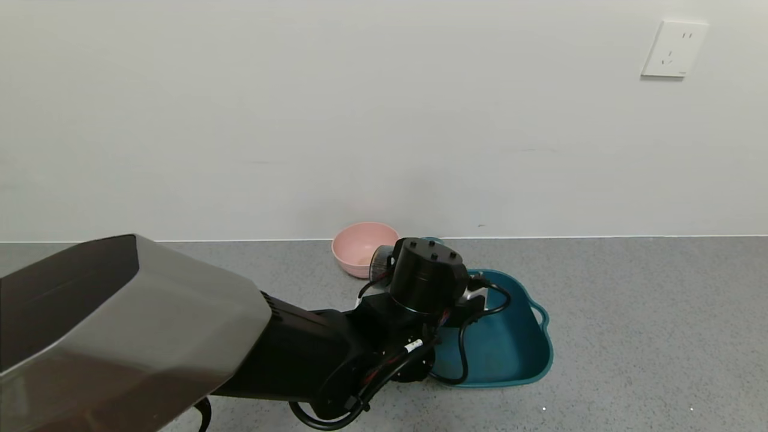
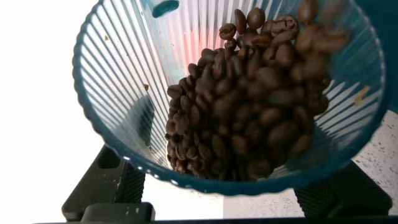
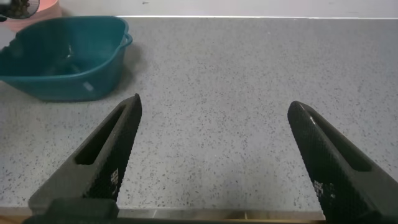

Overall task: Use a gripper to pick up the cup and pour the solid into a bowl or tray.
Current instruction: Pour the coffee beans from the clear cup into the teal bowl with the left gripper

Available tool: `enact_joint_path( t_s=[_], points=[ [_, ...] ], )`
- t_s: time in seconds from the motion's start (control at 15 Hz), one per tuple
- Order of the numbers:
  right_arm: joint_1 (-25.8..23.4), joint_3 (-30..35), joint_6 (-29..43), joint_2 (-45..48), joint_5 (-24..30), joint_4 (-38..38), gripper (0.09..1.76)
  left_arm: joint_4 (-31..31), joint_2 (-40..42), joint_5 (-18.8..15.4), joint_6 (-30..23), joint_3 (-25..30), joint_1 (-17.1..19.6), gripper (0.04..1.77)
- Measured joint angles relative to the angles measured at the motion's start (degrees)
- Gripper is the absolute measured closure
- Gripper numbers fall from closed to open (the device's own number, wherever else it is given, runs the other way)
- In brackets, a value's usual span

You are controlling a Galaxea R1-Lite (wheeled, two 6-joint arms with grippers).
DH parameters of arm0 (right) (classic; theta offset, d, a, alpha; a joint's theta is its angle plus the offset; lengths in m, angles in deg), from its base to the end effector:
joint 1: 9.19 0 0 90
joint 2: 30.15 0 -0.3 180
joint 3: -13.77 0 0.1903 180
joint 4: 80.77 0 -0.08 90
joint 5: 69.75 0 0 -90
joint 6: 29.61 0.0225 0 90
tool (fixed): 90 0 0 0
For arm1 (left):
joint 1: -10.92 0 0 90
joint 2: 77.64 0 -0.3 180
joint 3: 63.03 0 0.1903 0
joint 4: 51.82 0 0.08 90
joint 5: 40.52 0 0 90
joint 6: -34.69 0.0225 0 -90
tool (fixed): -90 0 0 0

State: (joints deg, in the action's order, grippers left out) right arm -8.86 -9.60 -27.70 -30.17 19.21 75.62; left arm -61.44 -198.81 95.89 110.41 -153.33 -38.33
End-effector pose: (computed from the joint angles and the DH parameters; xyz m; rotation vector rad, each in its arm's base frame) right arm -0.0228 -0.0005 0.0751 0.0333 0.0043 -0.0125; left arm 0.2784 -0.2982 0.1244 1.5886 0.1850 -0.2127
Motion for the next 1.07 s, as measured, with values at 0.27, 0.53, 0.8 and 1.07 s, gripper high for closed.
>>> enact_joint_path(
  t_s=[0.27, 0.53, 0.8, 1.07],
  points=[
    [-0.02, 0.00, 0.02, 0.00, 0.00, 0.02, 0.14, -0.15, -0.96, 2.43, 2.51, -1.12, -1.68, 0.51],
    [0.00, 0.00, 0.00, 0.00, 0.00, 0.00, 0.14, -0.13, -2.12, 3.80, 5.18, -2.63, -2.10, 0.51],
    [0.00, 0.00, 0.00, 0.00, -0.02, 0.00, 0.14, 0.30, -2.67, 6.79, 8.24, -3.30, -2.62, 0.51],
    [0.00, 0.00, 0.02, 0.00, 0.00, 0.02, 0.14, 0.16, -2.97, 9.74, 9.51, -3.55, -3.58, 0.51]
  ],
)
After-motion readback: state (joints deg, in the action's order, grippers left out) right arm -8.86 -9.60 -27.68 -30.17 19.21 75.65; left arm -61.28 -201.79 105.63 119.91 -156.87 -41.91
